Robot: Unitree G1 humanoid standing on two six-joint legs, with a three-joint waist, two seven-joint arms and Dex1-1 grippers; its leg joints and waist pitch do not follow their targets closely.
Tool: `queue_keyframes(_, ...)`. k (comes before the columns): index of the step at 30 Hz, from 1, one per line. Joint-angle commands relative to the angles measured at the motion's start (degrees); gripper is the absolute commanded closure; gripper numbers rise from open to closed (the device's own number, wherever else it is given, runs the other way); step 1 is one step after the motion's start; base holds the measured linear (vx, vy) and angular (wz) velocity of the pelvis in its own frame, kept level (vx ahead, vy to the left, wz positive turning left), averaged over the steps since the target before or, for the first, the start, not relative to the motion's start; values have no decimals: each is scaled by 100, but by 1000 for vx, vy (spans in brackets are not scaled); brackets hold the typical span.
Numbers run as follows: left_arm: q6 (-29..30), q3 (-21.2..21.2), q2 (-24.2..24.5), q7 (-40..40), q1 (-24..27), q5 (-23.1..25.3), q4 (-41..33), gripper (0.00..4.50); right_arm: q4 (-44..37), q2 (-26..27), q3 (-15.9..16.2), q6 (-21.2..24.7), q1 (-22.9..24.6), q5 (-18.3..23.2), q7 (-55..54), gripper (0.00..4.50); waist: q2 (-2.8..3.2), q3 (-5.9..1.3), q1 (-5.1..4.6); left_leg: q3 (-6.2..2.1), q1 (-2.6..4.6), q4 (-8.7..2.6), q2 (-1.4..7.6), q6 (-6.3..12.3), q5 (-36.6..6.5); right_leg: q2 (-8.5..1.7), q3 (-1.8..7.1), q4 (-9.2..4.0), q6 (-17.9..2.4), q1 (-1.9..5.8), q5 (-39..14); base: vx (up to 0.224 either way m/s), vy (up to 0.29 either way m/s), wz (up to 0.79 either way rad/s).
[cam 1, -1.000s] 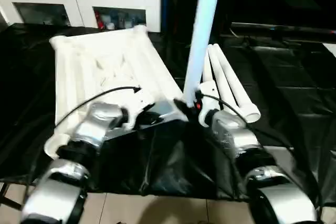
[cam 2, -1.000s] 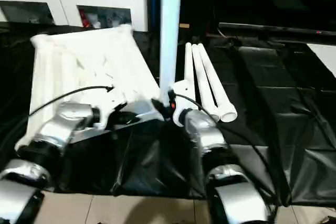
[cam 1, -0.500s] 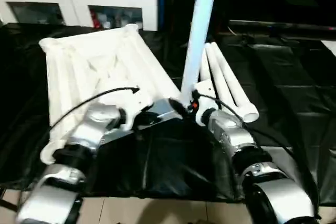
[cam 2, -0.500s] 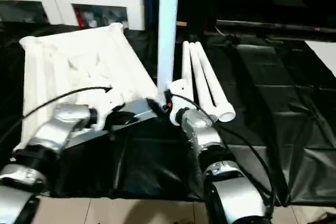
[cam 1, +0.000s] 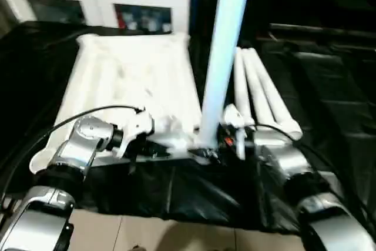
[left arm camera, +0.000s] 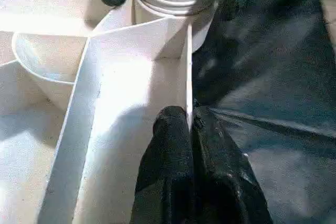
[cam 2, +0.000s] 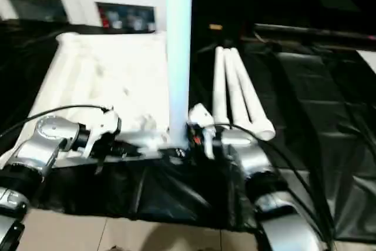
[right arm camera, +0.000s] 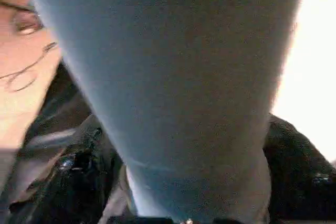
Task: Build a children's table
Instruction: Rotate leg to tighten
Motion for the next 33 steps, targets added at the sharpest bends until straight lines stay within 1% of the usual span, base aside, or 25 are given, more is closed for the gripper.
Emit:
queue_keyframes(1, 4, -142, -63, -204, -22, -154, -30, 450, -268, -43, 287, 192, 153, 27, 439, 119, 29, -335, 7, -63, 52, -359, 203, 240, -1226, -380, 283, -365, -1350, 292, -1106, 0, 0, 0)
queue_keyframes(2, 17, -162, -40, -261, -8, -157, -48, 450, -346, -79, 322, 240, 189, 16, 514, 119, 31, -335, 13, -63, 54, -357, 203, 240, -1219, -384, 285, -366, -1338, 290, -1121, 0, 0, 0)
queue_keyframes(4, -14, -174, -17, -304, 3, -156, -47, 450, -428, -99, 353, 268, 231, 7, 547, 149, 26, -336, 25, -65, 45, -359, 201, 221, -1196, -390, 286, -370, -1304, 289, -1167, 0, 0, 0)
queue_keyframes(6, -62, -172, -9, -292, 2, -126, -6, 450, -489, -81, 351, 310, 264, 21, 478, 154, 28, -336, 27, -66, 48, -358, 199, 200, -1199, -392, 285, -373, -1301, 285, -1204, 0, 0, 0)
queue_keyframes(8, -42, -144, -29, -200, 3, -102, 29, 450, -460, 2, 288, 352, 263, 41, 289, 163, 36, -334, 26, -69, 52, -360, 200, 173, -1220, -389, 283, -380, -1284, 277, -1262, 0, 0, 0)
queue_keyframes(9, -32, -84, -95, 13, -22, -86, 69, 450, -334, 133, 170, 298, 230, -11, -134, 165, 31, -334, 22, -71, 48, -364, 201, 148, -1208, -391, 284, -379, -1273, 278, -1271, 0, 0, 0)
queue_keyframes(12, 52, -14, -176, 247, -48, -86, 77, 450, -43, 320, -7, 102, 133, -120, -822, 165, 31, -314, -6, -78, 63, -378, 193, 54, -1389, -399, 282, -415, -1193, 257, -1619, 0, 0, 0)
queue_keyframes(13, 138, 31, -256, 638, -89, 12, 95, 450, 249, 496, -153, 13, 13, -265, -1643, 165, 27, -306, -62, -106, 42, -394, 186, -30, -1481, -413, 281, -433, -1100, 261, -1928, 0, 0, 0)
queue_keyframes(14, 138, 31, -256, 638, -89, 12, 95, 450, 249, 496, -153, 13, 13, -265, -1643, 165, 30, -289, -91, -117, 41, -406, 182, -65, -1546, -415, 281, -451, -1059, 246, -2074, 0, 0, 0)
queue_keyframes(15, 198, 53, -322, 944, -122, 94, 97, 450, 487, 620, -249, -35, -92, -331, -2192, 165, 31, -294, -141, -139, 41, -406, 174, -125, -1626, -423, 275, -462, -993, 248, -2299, 0, 0, 0)
queue_keyframes(16, 280, 78, -399, 1233, -157, 153, 95, 450, 688, 742, -352, -39, -182, -356, -2655, 166, 35, -295, -179, -149, 59, -406, 170, -158, -1664, -420, 277, -485, -961, 237, -2385, 0, 0, 0)
queue_keyframes(17, 384, 114, -503, 1481, -185, 163, 73, 450, 889, 864, -450, -44, -276, -363, -3101, 166, 37, -296, -210, -142, 67, -400, 172, -181, -1660, -419, 291, -478, -986, 220, -2347, 0, 0, 0)
queue_keyframes(18, 521, 148, -606, 1752, -213, 188, 43, 450, 1071, 980, -549, -45, -360, -339, -3479, 167, 36, -289, -228, -147, 59, -401, 165, -179, -1679, -415, 288, -484, -998, 223, -2355, 0, 0, 0)
queue_keyframes(20, 854, 212, -890, 2413, -249, 261, -107, 450, 1431, 1226, -729, -64, -533, -274, -4239, 168, 36, -302, -236, -133, 79, -385, 164, -152, -1662, -403, 293, -487, -1021, 211, -2205, 0, 0, 0)
queue_keyframes(21, 854, 212, -890, 2413, -249, 261, -107, 450, 1431, 1226, -729, -64, -533, -274, -4239, 168, 29, -311, -234, -121, 80, -376, 164, -121, -1596, -402, 299, -475, -1071, 214, -2036, 0, 0, 0)
queue_keyframes(22, 967, 236, -1030, 2696, -255, 291, -179, 450, 1567, 1326, -794, -81, -599, -251, -4517, 168, 34, -312, -222, -118, 78, -372, 160, -93, -1563, -397, 297, -472, -1085, 219, -1968, 0, 0, 0)
queue_keyframes(23, 1099, 232, -1248, 2957, -226, 301, -316, 450, 1720, 1451, -835, -123, -682, -260, -4820, 168, 24, -323, -222, -101, 70, -366, 162, -63, -1473, -389, 305, -451, -1144, 219, -1746, 0, 0, 0)
queue_keyframes(24, 1109, 211, -1322, 2991, -192, 293, -380, 450, 1773, 1504, -857, -154, -712, -258, -4853, 168, 0, -323, -224, -95, 63, -364, 160, -49, -1440, -383, 301, -444, -1157, 228, -1700, 0, 0, 0)
queue_keyframes(25, 1103, 171, -1390, 2992, -137, 294, -462, 450, 1829, 1562, -882, -188, -748, -262, -4883, 168, 19, -335, -191, -83, 62, -344, 150, 41, -1320, -388, 302, -438, -1173, 239, -1527, 0, 0, 0)
queue_keyframes(26, 1103, 171, -1390, 2992, -137, 294, -462, 450, 1829, 1562, -882, -188, -748, -262, -4883, 168, 7, -338, -190, -83, 50, -344, 151, 68, -1278, -384, 301, -428, -1182, 246, -1442, 0, 0, 0)
queue_keyframes(28, 1095, 96, -1418, 2960, -65, 314, -513, 450, 1913, 1610, -846, -305, -817, -333, -4894, 168, 12, -345, -199, -87, 23, -348, 147, 150, -1205, -378, 290, -403, -1201, 267, -1279, 0, 0, 0)
queue_keyframes(30, 1106, 85, -1425, 2985, -47, 328, -529, 450, 1975, 1628, -844, -367, -853, -362, -4933, 168, 9, -335, -207, -86, 19, -349, 140, 159, -1243, -376, 286, -416, -1185, 265, -1380, 0, 0, 0)
queue_keyframes(31, 1110, 75, -1412, 2970, -28, 330, -548, 450, 2037, 1626, -816, -514, -892, -398, -4829, 168, 19, -327, -206, -87, 27, -351, 142, 141, -1322, -383, 284, -438, -1149, 257, -1544, 0, 0, 0)
queue_keyframes(33, 1103, 73, -1394, 2946, -23, 325, -550, 450, 2031, 1619, -837, -549, -895, -359, -4722, 168, 20, -324, -209, -95, 27, -357, 146, 125, -1379, -386, 286, -451, -1104, 260, -1667, 0, 0, 0)
